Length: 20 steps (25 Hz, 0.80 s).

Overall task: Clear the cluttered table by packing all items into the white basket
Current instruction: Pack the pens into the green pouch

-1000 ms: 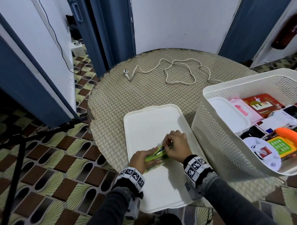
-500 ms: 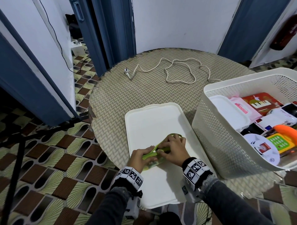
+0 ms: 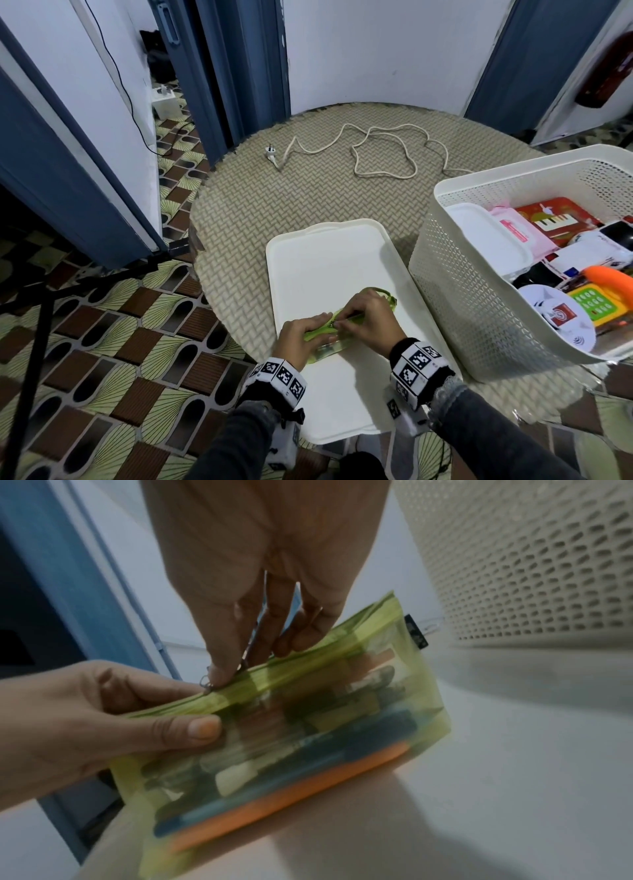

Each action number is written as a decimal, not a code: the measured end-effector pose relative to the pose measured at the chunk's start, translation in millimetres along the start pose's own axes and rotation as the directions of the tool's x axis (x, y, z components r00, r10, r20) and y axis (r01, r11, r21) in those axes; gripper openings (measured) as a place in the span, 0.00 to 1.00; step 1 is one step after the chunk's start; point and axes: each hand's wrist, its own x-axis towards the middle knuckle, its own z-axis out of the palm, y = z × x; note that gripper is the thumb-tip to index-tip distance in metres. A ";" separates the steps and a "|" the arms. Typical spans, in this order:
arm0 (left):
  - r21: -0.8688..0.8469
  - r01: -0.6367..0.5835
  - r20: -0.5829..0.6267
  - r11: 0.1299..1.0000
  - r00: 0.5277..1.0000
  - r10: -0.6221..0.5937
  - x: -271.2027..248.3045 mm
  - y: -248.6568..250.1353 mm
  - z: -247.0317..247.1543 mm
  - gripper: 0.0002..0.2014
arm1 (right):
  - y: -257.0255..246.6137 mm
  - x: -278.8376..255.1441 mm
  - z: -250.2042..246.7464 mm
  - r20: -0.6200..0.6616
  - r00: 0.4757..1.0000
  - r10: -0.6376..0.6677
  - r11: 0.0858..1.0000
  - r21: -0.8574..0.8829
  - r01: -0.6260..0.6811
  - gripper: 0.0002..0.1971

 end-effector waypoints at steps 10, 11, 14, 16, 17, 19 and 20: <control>0.074 -0.025 -0.100 0.997 0.995 0.032 3.9 -0.5 3.9 0.15 | 49.7 -0.2 -45.4 -0.334 0.888 0.315 0.940 -0.020 -0.341 0.06; 0.083 -0.026 -0.104 0.996 0.994 0.034 3.9 -1.1 3.9 0.15 | 49.7 -0.6 -45.7 -0.319 0.864 0.390 0.919 0.072 -0.388 0.10; 0.102 -0.018 -0.105 0.995 0.994 0.029 3.9 3.8 5.8 0.14 | 55.9 -2.9 -35.6 -0.292 0.778 0.557 0.817 0.363 -0.448 0.12; 0.119 -0.027 -0.140 0.993 0.989 0.044 3.1 9.6 7.0 0.13 | 45.7 -11.6 -25.3 -0.287 0.757 0.586 0.784 0.437 -0.441 0.07; 0.105 -0.030 -0.170 0.994 0.984 0.048 2.0 14.5 7.7 0.13 | 34.6 -17.1 -22.8 -0.275 0.761 0.588 0.788 0.408 -0.461 0.14; -0.002 -0.028 -0.235 1.000 0.972 0.026 0.6 22.4 9.9 0.13 | 12.6 -26.5 -15.9 -0.178 0.805 0.566 0.790 0.394 -0.469 0.28; -0.062 -0.043 -0.238 0.997 0.971 0.027 0.2 30.3 10.3 0.13 | 0.0 -30.1 -15.6 -0.101 0.826 0.555 0.750 0.491 -0.443 0.33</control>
